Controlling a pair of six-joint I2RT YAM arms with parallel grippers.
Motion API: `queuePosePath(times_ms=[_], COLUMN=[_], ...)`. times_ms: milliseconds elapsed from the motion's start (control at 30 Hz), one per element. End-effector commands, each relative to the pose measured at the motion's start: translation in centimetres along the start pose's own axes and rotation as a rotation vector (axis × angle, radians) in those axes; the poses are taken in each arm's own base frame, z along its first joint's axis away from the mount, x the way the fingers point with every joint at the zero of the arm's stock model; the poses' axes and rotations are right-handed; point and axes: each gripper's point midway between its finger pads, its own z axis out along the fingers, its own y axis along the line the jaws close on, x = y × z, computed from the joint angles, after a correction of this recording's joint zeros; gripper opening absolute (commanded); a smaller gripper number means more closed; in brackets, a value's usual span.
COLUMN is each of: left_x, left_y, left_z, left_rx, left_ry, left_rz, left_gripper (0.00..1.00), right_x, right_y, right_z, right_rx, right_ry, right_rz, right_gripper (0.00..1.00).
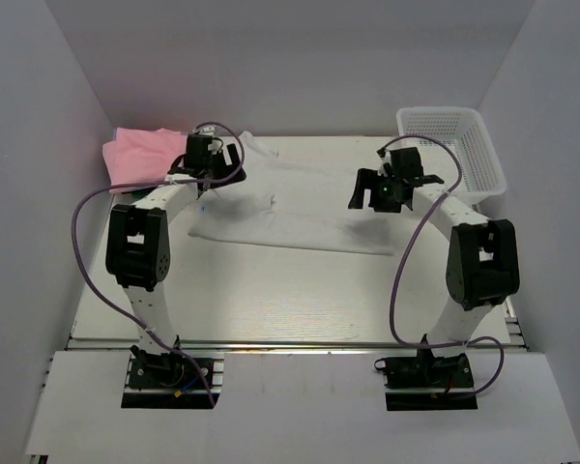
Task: Fold and stack the t-shirts
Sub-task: Fold the flattened tshirt in 1/3 of the way
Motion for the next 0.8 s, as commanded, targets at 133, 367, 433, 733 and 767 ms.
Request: queuePosePath(times_ms=[133,367,433,733,767], left_x=[8.5,16.9,18.1,27.2,26.4], left_y=[0.3,3.9,4.2,5.8,4.8], left_z=[-2.5,-4.3,-5.8,-17.5,-18.9], left_rx=[0.059,-0.051,-0.063,-0.148,-0.092], left_ry=[0.16,0.342,0.367,0.539,0.509], left_rz=[-0.059,-0.093,-0.104,-0.229,-0.234], left_gripper=[1.0,1.0,1.0,1.0,1.0], right_x=[3.2,8.9,12.2,21.4,22.4], right_y=[0.4,-1.7,-2.2,0.4,0.6], right_z=[2.7,4.0,3.3,-4.3,-4.7], right_rx=[-0.072,-0.007,0.006,-0.076,-0.086], right_ry=[0.062,0.193,0.251,0.355,0.373], right_rz=[0.049,0.129,0.155,0.189,0.192], right_gripper=[0.9,0.9,0.9,0.9,0.9])
